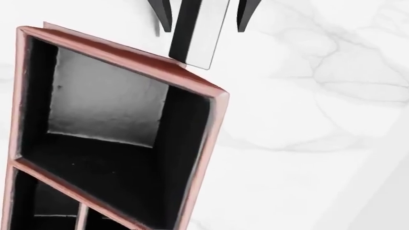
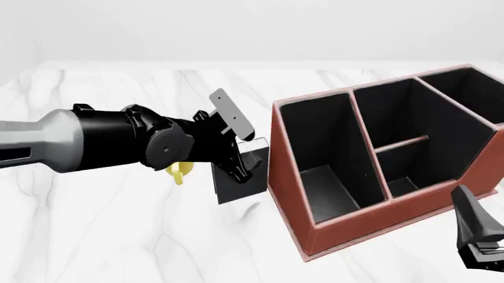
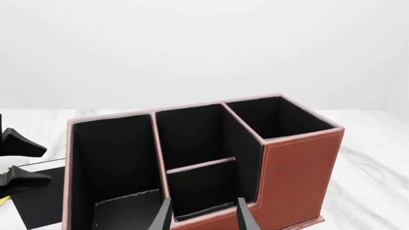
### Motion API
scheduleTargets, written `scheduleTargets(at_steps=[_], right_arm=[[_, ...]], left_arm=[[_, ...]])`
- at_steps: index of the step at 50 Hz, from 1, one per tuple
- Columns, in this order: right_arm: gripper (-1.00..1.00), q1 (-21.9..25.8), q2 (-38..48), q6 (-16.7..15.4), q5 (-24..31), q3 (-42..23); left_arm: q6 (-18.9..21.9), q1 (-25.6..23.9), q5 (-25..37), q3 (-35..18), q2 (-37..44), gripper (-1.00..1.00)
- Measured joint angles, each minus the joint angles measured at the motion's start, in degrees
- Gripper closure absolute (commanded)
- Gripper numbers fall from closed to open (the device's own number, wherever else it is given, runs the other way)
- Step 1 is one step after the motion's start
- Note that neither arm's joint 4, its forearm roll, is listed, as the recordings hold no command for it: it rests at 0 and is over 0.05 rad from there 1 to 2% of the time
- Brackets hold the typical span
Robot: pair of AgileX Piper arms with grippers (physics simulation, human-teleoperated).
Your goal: Pick up the book and place it in the back compartment of the caddy.
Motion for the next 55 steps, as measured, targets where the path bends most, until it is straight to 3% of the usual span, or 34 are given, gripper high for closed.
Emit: scheduleTargets(at_steps=[52,53,55], right_arm=[[-1.00,0.0,0.6,0.0,-0.5,0.1],[-1.00,0.0,0.6,0.0,-0.5,0.1],[-1.00,0.0,0.5,0.0,-0.5,0.1]], left_arm=[[-0.3,1.0,-4.1,0.5,5.4,-1.00],[-0.3,1.0,-4.2,0.5,5.4,1.00],[-0.9,1.0,-4.4,0.6,5.1,1.00]])
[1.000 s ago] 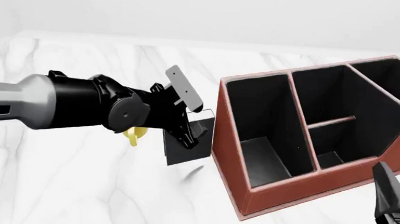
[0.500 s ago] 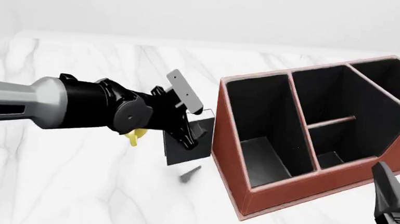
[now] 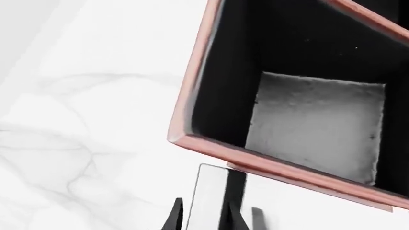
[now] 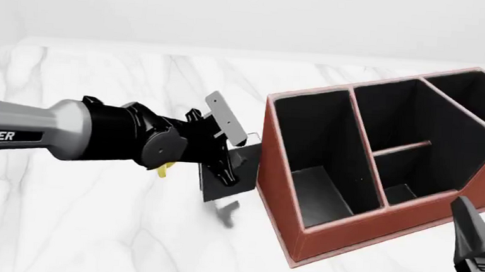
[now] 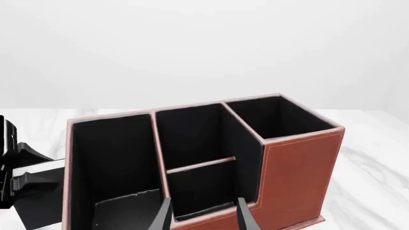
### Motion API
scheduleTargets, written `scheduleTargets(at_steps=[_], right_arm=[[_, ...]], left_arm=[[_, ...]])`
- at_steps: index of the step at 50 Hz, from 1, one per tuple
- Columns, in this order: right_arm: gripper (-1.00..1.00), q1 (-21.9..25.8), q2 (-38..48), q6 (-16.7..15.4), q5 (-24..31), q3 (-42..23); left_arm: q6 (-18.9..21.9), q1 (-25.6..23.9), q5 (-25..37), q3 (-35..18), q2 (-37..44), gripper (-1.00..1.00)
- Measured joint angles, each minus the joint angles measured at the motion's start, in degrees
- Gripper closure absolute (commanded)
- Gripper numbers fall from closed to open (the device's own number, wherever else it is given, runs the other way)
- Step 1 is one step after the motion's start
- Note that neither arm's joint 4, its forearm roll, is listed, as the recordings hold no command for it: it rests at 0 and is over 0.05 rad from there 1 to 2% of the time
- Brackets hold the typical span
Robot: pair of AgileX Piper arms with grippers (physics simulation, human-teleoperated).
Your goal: Pick up the book and place it in the back compartment of the caddy.
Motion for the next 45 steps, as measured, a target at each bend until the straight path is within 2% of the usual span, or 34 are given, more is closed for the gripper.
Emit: scheduleTargets(at_steps=[29,36,45], right_arm=[[-1.00,0.1,-0.5,0.0,0.6,-0.2],[-1.00,0.1,-0.3,0.0,0.5,-0.1],[-1.00,0.1,-0.2,0.1,0.3,-0.1]], left_arm=[[-2.3,-2.0,1.8,1.1,-2.5,1.00],[-2.4,-1.4,4.7,-0.9,-3.9,1.00],[-1.7,-0.7,11.5,-6.4,-7.0,1.00]])
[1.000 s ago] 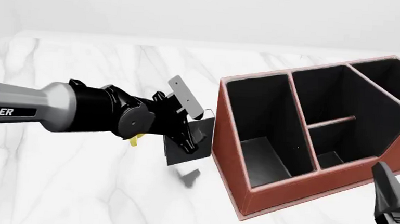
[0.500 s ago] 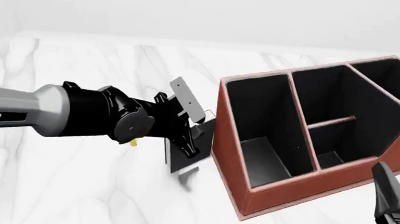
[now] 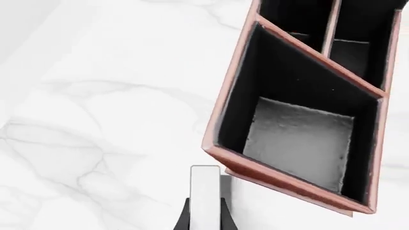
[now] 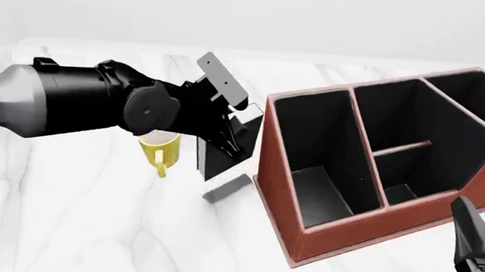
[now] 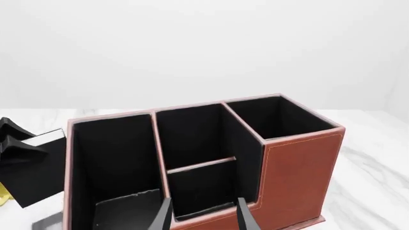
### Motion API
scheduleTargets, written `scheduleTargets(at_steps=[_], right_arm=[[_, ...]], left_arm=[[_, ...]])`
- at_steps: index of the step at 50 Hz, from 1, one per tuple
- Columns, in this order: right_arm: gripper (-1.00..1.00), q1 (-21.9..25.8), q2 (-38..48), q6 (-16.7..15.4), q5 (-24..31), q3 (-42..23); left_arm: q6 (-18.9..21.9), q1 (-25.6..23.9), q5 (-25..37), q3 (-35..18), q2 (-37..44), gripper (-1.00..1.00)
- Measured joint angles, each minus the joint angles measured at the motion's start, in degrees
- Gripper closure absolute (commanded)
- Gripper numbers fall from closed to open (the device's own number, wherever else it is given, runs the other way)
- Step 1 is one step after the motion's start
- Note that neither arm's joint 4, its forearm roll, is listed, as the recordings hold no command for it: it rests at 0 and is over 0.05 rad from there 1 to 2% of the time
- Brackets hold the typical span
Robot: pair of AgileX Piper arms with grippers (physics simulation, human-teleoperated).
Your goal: Pick up the book and place it in the back compartment of the caddy.
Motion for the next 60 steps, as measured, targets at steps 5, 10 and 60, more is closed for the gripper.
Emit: scheduleTargets(at_steps=[5,10,60], right_arm=[[-1.00,0.0,-0.2,0.0,0.1,0.0],[-1.00,0.0,-0.3,0.0,0.3,0.0],[-1.00,0.1,-1.0,-0.2,0.7,0.0]], left_arm=[[0.8,0.8,4.0,-4.0,-1.9,1.00],[1.8,1.7,7.6,-7.9,-3.3,1.00],[8.5,-10.0,30.9,-61.0,3.6,1.00]])
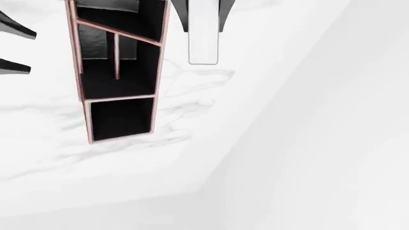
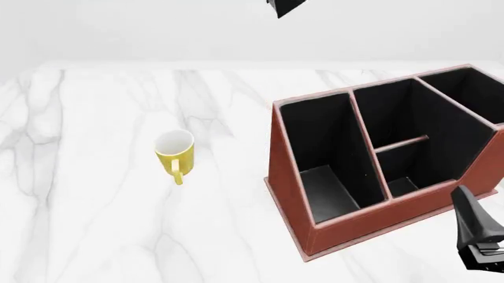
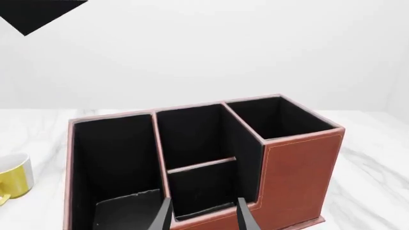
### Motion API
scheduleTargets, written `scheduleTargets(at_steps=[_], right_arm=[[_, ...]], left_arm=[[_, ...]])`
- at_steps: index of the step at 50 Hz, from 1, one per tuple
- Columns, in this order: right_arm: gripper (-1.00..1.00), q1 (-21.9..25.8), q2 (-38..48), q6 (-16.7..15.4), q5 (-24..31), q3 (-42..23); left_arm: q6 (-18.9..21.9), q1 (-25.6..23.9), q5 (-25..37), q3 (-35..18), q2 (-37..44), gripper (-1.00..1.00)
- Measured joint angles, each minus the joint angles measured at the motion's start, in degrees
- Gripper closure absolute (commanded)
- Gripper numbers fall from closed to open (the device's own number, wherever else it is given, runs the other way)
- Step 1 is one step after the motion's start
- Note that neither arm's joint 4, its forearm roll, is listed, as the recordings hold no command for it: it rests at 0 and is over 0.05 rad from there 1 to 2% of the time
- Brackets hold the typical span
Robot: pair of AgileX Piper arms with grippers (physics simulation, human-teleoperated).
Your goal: Pick up the book and place it in the back compartment of the caddy.
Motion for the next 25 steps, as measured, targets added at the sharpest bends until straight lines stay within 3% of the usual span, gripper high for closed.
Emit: scheduleTargets(at_steps=[25], right_arm=[[-1.00,0.0,0.6,0.2,-0.4,0.1]], left_arm=[[-7.0,-12.3,-17.3,11.2,1.9,1.00]])
